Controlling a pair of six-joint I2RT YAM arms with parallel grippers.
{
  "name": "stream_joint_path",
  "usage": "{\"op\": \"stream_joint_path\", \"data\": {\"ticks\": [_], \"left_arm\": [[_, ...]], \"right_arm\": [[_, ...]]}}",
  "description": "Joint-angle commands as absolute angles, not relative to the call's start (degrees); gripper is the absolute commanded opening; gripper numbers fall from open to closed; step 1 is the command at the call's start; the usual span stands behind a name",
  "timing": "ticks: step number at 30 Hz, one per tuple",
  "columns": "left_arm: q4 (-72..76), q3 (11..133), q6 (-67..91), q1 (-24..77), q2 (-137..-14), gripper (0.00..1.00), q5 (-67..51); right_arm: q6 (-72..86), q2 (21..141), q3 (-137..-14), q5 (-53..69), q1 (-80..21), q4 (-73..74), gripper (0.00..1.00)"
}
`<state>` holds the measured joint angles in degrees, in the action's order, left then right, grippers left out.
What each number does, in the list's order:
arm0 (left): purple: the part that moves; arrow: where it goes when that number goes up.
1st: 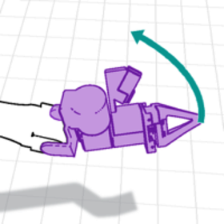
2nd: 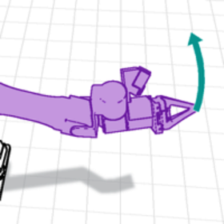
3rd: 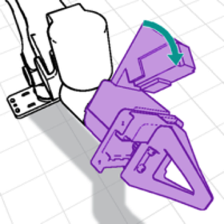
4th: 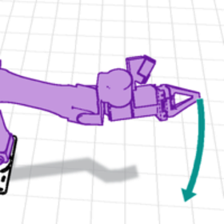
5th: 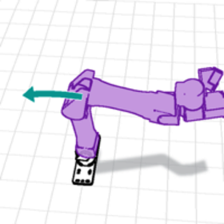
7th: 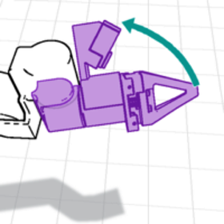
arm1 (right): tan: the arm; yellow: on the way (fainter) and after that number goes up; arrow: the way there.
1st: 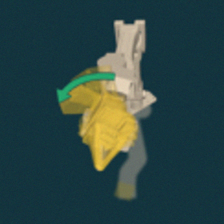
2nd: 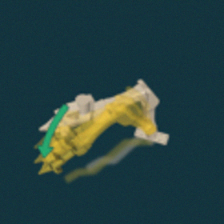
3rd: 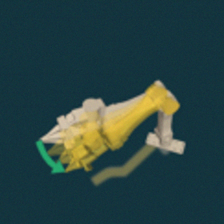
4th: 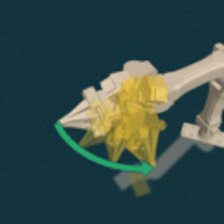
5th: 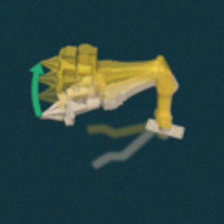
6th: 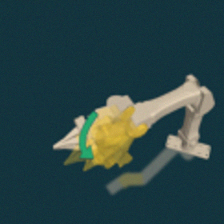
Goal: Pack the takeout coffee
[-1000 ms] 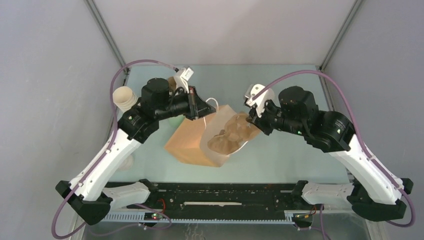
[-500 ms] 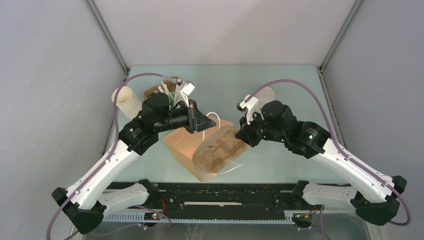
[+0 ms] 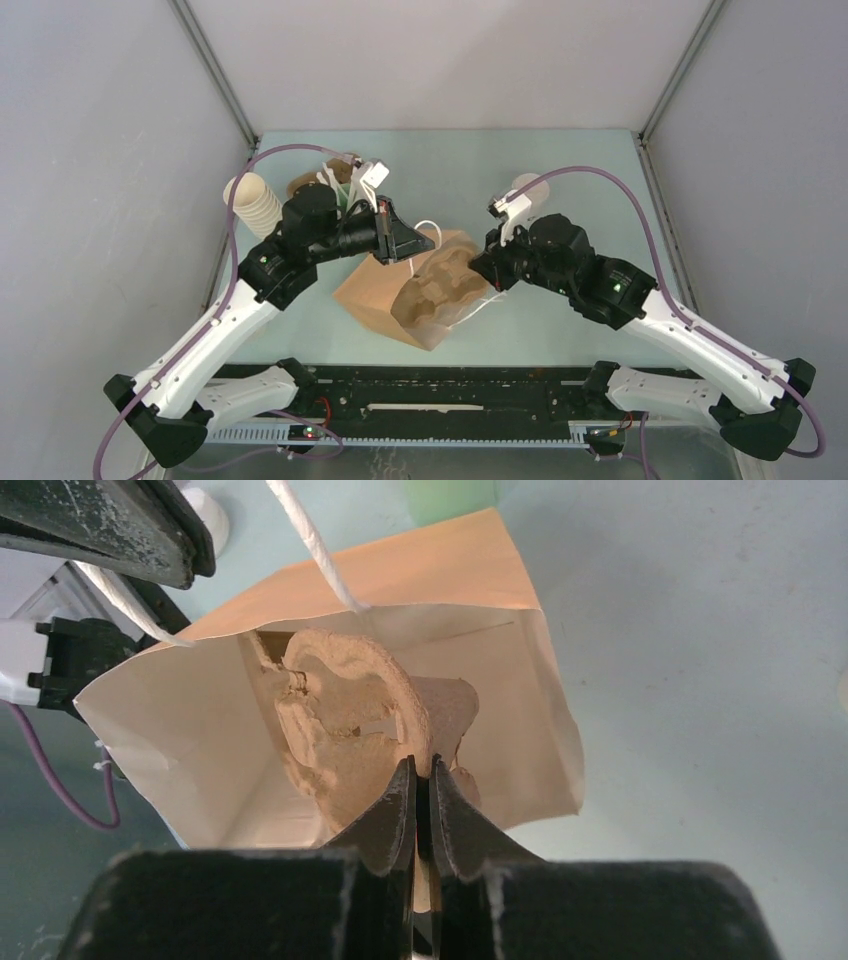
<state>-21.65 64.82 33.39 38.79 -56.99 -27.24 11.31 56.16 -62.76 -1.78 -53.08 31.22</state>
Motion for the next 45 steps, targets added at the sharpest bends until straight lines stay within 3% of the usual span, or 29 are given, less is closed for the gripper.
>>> {"op": "stream_joint_path", "data": {"ticks": [1, 22, 26, 36, 42, 45], "left_arm": [[-18.75, 64.2, 34.91, 39.19, -56.98, 0.0, -28.12], [-15.57, 61.58, 37.46, 39.16, -55.97, 0.0, -28.94], [-15.55, 60.13, 37.27, 39.18, -55.31, 0.0, -28.91], [-15.53, 57.52, 36.77, 39.19, -54.17, 0.0, -29.82], [-15.1, 56.35, 37.09, 39.2, -53.36, 0.0, -30.05], [-15.12, 56.48, 37.33, 39.16, -53.24, 0.0, -30.05]], "right_arm": [[13.68, 56.32, -59.74, 2.46, -54.09, 22.04, 0.0], [9.32, 61.85, -51.07, 6.82, -51.13, 7.04, 0.0], [7.64, 62.43, -50.92, 7.24, -50.98, 7.77, 0.06], [2.33, 62.36, -45.75, 14.58, -50.28, 4.44, 0.08], [5.27, 62.44, -41.49, 11.29, -51.04, -8.02, 0.09], [5.38, 63.57, -40.54, 2.73, -53.82, -12.13, 0.06]]}}
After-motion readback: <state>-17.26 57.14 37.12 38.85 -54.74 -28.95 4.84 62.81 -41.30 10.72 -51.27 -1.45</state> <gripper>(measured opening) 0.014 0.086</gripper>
